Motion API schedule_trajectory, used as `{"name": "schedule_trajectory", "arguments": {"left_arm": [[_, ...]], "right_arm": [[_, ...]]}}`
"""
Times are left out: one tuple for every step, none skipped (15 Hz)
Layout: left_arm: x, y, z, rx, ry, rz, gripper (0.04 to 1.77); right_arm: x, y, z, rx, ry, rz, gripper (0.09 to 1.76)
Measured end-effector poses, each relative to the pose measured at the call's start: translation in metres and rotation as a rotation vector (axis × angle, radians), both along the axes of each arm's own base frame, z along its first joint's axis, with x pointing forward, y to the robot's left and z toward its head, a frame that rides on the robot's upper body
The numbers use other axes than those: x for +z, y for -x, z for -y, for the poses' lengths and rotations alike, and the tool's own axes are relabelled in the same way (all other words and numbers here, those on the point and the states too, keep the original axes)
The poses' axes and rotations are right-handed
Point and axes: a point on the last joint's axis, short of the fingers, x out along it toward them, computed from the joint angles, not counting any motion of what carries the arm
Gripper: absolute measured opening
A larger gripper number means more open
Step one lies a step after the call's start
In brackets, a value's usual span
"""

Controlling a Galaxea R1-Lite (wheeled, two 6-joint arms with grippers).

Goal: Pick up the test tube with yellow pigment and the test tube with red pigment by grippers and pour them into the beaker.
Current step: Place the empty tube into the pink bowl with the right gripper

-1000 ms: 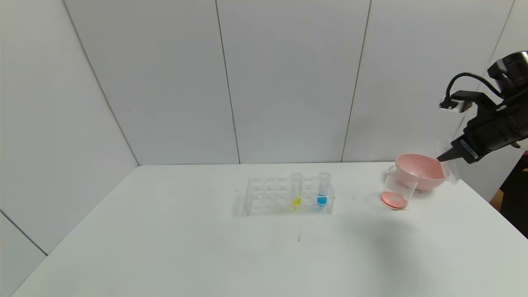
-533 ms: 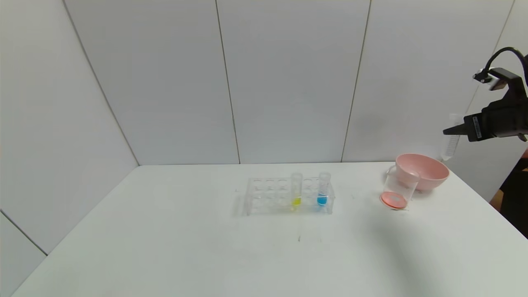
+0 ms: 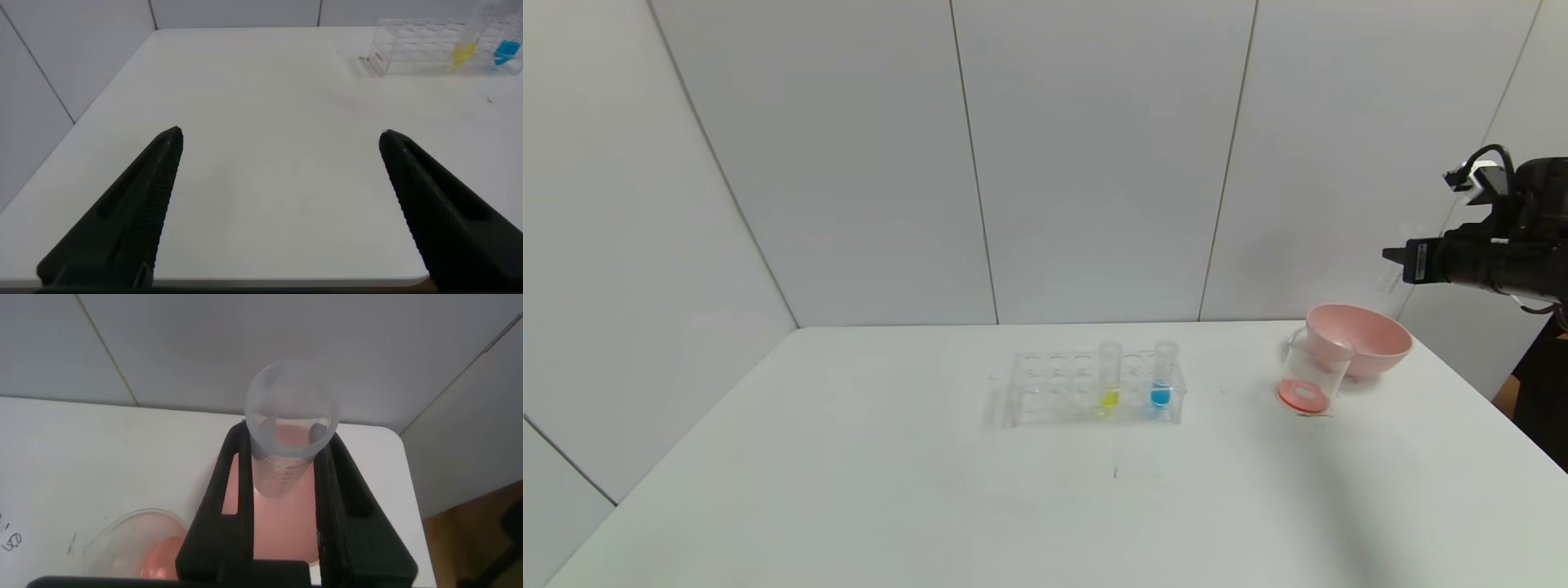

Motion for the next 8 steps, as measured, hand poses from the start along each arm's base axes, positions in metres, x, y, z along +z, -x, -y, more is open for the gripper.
{"name": "schedule_trajectory", "arguments": {"left_arm": [[0.0,0.0,0.0,0.0,0.0,0.0,1.72],[0.0,0.0,0.0,0.0,0.0,0.0,1.72],[0.0,0.0,0.0,0.0,0.0,0.0,1.72],[0.0,0.0,0.0,0.0,0.0,0.0,1.72],[0.0,0.0,0.0,0.0,0.0,0.0,1.72],[0.0,0.0,0.0,0.0,0.0,0.0,1.72],[0.0,0.0,0.0,0.0,0.0,0.0,1.72],[0.0,0.0,0.0,0.0,0.0,0.0,1.72]], "right_arm": [[-0.01,-0.007,0.002,-0.01,-0.016,-0.003,0.49],[-0.019,-0.014,0.004,-0.019,-0.032,0.006,0.49],[-0.027,-0.021,0.006,-0.027,-0.042,0.017,0.49],[-0.037,-0.027,0.008,-0.04,-0.045,0.023,0.49],[-0.046,-0.032,0.01,-0.051,-0.045,0.024,0.49],[-0.054,-0.035,0.013,-0.057,-0.047,0.012,0.49],[-0.062,-0.037,0.015,-0.061,-0.049,-0.001,0.49],[-0.066,-0.039,0.016,-0.064,-0.05,-0.009,0.49]]}}
